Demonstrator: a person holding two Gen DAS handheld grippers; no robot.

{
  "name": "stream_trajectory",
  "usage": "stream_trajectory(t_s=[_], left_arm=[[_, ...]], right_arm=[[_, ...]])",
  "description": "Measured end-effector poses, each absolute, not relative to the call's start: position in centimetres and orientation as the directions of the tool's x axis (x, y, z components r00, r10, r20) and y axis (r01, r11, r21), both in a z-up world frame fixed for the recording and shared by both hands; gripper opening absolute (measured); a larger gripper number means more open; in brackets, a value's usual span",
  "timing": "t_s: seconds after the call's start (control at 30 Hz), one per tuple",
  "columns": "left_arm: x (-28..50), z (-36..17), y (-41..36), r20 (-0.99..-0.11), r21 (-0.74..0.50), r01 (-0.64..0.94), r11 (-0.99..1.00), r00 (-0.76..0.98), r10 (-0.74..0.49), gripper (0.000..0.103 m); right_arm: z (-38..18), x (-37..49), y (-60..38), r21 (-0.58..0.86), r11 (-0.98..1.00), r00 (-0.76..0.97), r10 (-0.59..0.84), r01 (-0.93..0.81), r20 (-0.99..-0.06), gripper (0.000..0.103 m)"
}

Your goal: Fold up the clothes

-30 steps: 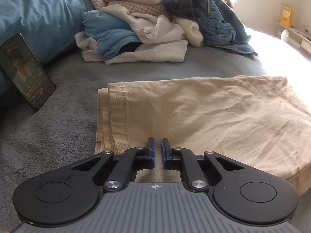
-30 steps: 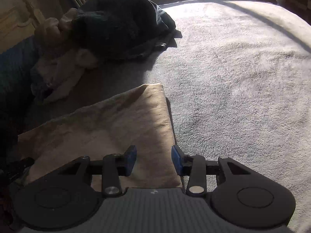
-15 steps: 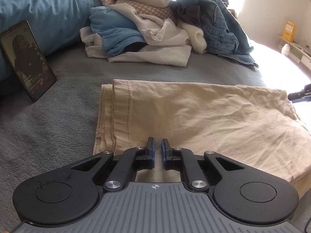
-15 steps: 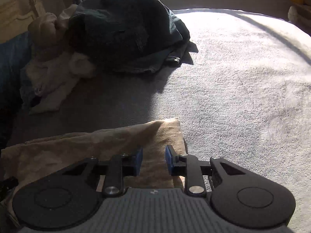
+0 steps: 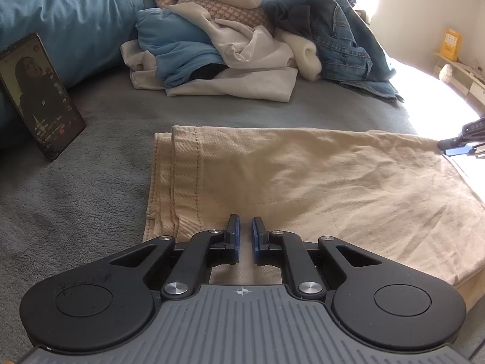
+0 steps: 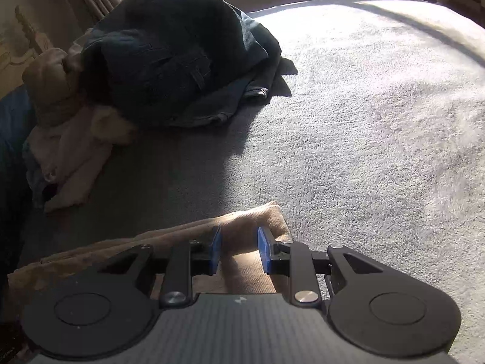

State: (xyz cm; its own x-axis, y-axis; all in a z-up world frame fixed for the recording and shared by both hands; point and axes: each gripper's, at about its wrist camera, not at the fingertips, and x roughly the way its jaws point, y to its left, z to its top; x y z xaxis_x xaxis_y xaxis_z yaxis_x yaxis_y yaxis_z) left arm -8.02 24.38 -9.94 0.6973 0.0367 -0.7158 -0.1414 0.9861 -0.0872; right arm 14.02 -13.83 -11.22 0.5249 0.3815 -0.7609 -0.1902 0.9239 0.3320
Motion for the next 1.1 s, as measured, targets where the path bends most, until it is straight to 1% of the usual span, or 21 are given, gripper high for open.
stream_trajectory(t_s=[0.07, 0.1, 0.2, 0.27, 0.37, 0.4, 0.5, 0.57, 0.7, 0.83, 0.97, 1.1], left_arm=[[-7.9, -9.9, 24.4, -0.719, -0.087, -0.143, 0.986, 0.694, 0.037, 0.011], [-7.9, -9.9, 24.4, -0.721, -0.089, -0.144, 0.986, 0.692, 0.036, 0.011], [-7.7, -9.9, 24.4, -0.723, -0.09, -0.145, 0.985, 0.69, 0.036, 0.012], [-7.7, -9.9, 24.4, -0.722, -0.092, -0.149, 0.985, 0.691, 0.037, 0.012], [-7.8, -10.0, 24.4, -0.721, -0.104, -0.163, 0.981, 0.692, 0.039, 0.012], [-7.8, -10.0, 24.5, -0.72, -0.109, -0.169, 0.98, 0.692, 0.039, 0.012], [-7.8, -9.9, 24.4, -0.718, -0.119, -0.185, 0.975, 0.694, 0.045, 0.012], [-7.8, -9.9, 24.2, -0.717, -0.109, -0.185, 0.977, 0.695, 0.052, 0.012], [-7.8, -9.8, 24.0, -0.718, -0.081, -0.17, 0.982, 0.693, 0.06, 0.012], [-7.7, -9.7, 24.0, -0.724, -0.071, -0.159, 0.985, 0.687, 0.058, 0.012], [-7.4, -9.6, 24.1, -0.735, -0.068, -0.151, 0.986, 0.676, 0.053, 0.012], [-7.5, -9.6, 23.7, -0.733, -0.036, -0.134, 0.99, 0.677, 0.065, 0.012]], right_arm=[[-12.2, 14.2, -13.5, 0.327, 0.927, 0.514, 0.375, -0.186, -0.771, 0.027], [-11.8, 14.1, -13.7, 0.331, 0.926, 0.514, 0.377, -0.182, -0.771, 0.027], [-10.0, 13.4, -14.4, 0.355, 0.918, 0.514, 0.394, -0.178, -0.762, 0.028], [-8.1, 11.7, -15.2, 0.367, 0.907, 0.522, 0.418, -0.205, -0.743, 0.028], [-6.6, 8.3, -16.4, 0.328, 0.91, 0.517, 0.415, -0.256, -0.749, 0.028], [-6.8, 7.3, -16.5, 0.307, 0.912, 0.498, 0.406, -0.271, -0.766, 0.028], [-10.9, 5.9, -16.2, 0.213, 0.934, 0.41, 0.321, -0.287, -0.854, 0.027], [-11.9, 5.6, -16.8, 0.238, 0.933, 0.418, 0.336, -0.27, -0.844, 0.027], [-7.9, 5.0, -17.7, 0.28, 0.929, 0.45, 0.364, -0.243, -0.816, 0.028], [-6.5, 2.5, -17.8, 0.263, 0.913, 0.414, 0.379, -0.311, -0.828, 0.029], [-11.3, 2.5, -17.7, 0.252, 0.932, 0.324, 0.33, -0.26, -0.887, 0.029], [-8.4, 2.7, -18.2, 0.261, 0.936, 0.342, 0.332, -0.236, -0.879, 0.03]])
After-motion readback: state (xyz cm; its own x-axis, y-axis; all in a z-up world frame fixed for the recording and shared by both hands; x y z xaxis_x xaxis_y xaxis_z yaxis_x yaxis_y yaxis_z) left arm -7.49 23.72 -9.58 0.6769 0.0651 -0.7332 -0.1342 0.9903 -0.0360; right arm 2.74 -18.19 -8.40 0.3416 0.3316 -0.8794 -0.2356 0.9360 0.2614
